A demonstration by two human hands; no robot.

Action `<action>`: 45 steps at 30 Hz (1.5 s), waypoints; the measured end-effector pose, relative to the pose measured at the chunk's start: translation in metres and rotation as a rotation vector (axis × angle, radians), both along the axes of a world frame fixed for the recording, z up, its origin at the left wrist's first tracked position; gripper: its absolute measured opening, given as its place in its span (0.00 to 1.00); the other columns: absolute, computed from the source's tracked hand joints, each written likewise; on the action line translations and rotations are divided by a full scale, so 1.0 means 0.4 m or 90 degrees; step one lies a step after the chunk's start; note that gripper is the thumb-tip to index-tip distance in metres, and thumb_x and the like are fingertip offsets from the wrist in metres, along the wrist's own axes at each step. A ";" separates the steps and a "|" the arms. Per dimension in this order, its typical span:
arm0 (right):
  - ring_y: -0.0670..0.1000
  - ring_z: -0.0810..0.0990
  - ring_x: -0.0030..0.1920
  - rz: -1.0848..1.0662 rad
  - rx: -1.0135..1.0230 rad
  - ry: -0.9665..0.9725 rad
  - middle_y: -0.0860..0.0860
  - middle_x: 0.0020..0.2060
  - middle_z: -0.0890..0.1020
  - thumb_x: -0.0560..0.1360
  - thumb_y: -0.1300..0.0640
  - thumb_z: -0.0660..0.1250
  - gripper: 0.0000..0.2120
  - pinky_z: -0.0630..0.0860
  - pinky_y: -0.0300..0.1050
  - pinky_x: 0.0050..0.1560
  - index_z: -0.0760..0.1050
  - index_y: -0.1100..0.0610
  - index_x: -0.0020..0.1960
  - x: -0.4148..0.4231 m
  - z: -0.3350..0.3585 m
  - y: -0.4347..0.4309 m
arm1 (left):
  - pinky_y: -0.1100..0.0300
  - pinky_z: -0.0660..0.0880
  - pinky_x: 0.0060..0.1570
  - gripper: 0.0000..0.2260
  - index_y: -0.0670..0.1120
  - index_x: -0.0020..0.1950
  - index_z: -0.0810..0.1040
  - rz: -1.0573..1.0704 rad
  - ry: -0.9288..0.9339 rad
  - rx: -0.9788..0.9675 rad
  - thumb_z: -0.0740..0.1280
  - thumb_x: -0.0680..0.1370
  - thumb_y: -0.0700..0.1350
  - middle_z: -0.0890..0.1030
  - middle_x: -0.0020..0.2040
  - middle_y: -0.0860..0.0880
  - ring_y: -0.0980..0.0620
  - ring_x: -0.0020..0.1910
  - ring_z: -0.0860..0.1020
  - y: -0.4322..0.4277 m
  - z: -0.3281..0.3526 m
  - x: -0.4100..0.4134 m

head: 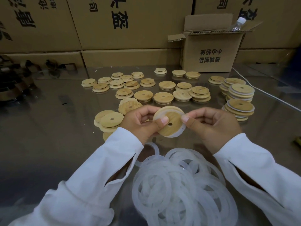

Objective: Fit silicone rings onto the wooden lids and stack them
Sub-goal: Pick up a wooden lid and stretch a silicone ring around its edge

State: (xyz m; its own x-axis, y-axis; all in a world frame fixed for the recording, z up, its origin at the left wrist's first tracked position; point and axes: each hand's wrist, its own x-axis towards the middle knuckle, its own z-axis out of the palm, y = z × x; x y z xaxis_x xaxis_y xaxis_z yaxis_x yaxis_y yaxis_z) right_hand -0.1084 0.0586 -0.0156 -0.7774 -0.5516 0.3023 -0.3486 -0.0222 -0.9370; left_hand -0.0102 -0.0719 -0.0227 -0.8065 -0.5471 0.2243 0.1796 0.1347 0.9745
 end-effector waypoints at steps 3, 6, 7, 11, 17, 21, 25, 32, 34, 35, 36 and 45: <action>0.43 0.79 0.34 -0.058 0.012 0.055 0.46 0.31 0.81 0.67 0.58 0.73 0.07 0.77 0.36 0.40 0.77 0.48 0.36 0.002 -0.011 -0.001 | 0.49 0.79 0.43 0.05 0.45 0.45 0.79 0.022 -0.012 0.005 0.69 0.71 0.37 0.82 0.39 0.47 0.49 0.39 0.81 0.019 -0.001 -0.008; 0.41 0.78 0.35 -0.103 0.022 0.124 0.44 0.32 0.81 0.66 0.54 0.72 0.07 0.75 0.38 0.40 0.75 0.45 0.39 0.008 -0.018 -0.002 | 0.45 0.79 0.44 0.04 0.46 0.45 0.79 0.057 -0.007 0.024 0.70 0.72 0.39 0.83 0.38 0.48 0.45 0.41 0.81 0.031 -0.002 -0.013; 0.40 0.78 0.35 -0.115 0.016 0.139 0.44 0.31 0.81 0.65 0.54 0.72 0.07 0.74 0.37 0.39 0.75 0.44 0.39 0.010 -0.021 -0.003 | 0.46 0.80 0.43 0.04 0.46 0.45 0.79 0.067 -0.003 0.035 0.69 0.72 0.39 0.83 0.39 0.47 0.44 0.41 0.81 0.032 -0.003 -0.014; 0.40 0.78 0.36 -0.134 0.018 0.171 0.42 0.31 0.80 0.66 0.52 0.69 0.03 0.74 0.35 0.39 0.76 0.46 0.37 0.011 -0.026 -0.007 | 0.54 0.81 0.37 0.05 0.45 0.46 0.79 0.074 -0.004 0.091 0.69 0.72 0.39 0.84 0.40 0.46 0.50 0.38 0.83 0.031 -0.005 -0.017; 0.41 0.79 0.37 -0.130 0.030 0.135 0.42 0.33 0.81 0.69 0.55 0.70 0.05 0.74 0.36 0.40 0.77 0.47 0.36 -0.001 -0.028 -0.004 | 0.55 0.81 0.39 0.07 0.45 0.44 0.76 0.025 -0.055 0.093 0.70 0.70 0.36 0.83 0.41 0.46 0.49 0.41 0.82 0.032 -0.010 -0.020; 0.44 0.80 0.41 -0.077 0.062 0.130 0.43 0.36 0.81 0.70 0.56 0.70 0.05 0.77 0.43 0.45 0.77 0.48 0.37 0.002 -0.028 -0.004 | 0.54 0.81 0.42 0.08 0.47 0.46 0.76 0.017 -0.068 0.063 0.70 0.71 0.36 0.83 0.42 0.48 0.50 0.42 0.82 0.023 -0.014 -0.019; 0.45 0.80 0.40 -0.017 0.074 0.138 0.44 0.35 0.81 0.70 0.59 0.70 0.10 0.77 0.44 0.46 0.76 0.46 0.34 0.016 -0.021 -0.005 | 0.68 0.76 0.37 0.05 0.50 0.43 0.79 0.019 -0.044 -0.061 0.69 0.72 0.40 0.82 0.32 0.55 0.61 0.34 0.80 0.023 -0.012 -0.011; 0.46 0.80 0.37 -0.004 0.080 0.043 0.46 0.32 0.82 0.70 0.59 0.70 0.09 0.78 0.46 0.43 0.77 0.49 0.33 0.002 -0.010 -0.003 | 0.73 0.73 0.35 0.05 0.50 0.46 0.78 -0.009 -0.055 -0.146 0.66 0.74 0.40 0.80 0.38 0.54 0.66 0.35 0.78 0.018 0.002 -0.007; 0.47 0.81 0.37 -0.006 0.067 0.011 0.47 0.31 0.82 0.69 0.61 0.70 0.11 0.78 0.47 0.43 0.77 0.49 0.31 0.000 -0.011 -0.005 | 0.73 0.73 0.35 0.05 0.49 0.48 0.78 -0.009 -0.053 -0.159 0.66 0.74 0.40 0.80 0.38 0.54 0.66 0.35 0.78 0.017 0.003 -0.006; 0.47 0.81 0.37 -0.007 0.060 0.001 0.47 0.31 0.83 0.69 0.61 0.70 0.12 0.78 0.48 0.44 0.77 0.49 0.30 -0.002 -0.012 -0.006 | 0.74 0.73 0.35 0.05 0.49 0.48 0.78 -0.007 -0.052 -0.162 0.66 0.74 0.40 0.80 0.38 0.55 0.66 0.35 0.78 0.015 0.003 -0.006; 0.48 0.81 0.37 -0.008 0.056 -0.004 0.47 0.31 0.83 0.69 0.62 0.70 0.13 0.78 0.49 0.44 0.77 0.48 0.29 -0.003 -0.012 -0.006 | 0.74 0.73 0.35 0.05 0.49 0.48 0.78 -0.004 -0.052 -0.162 0.66 0.74 0.40 0.80 0.38 0.54 0.66 0.35 0.78 0.014 0.003 -0.005; 0.44 0.81 0.37 0.011 0.086 0.026 0.42 0.32 0.83 0.68 0.59 0.72 0.12 0.78 0.48 0.45 0.79 0.46 0.29 -0.003 -0.006 0.000 | 0.53 0.78 0.49 0.05 0.52 0.43 0.81 -0.008 -0.067 -0.011 0.68 0.69 0.46 0.83 0.37 0.51 0.54 0.41 0.81 0.008 -0.015 -0.011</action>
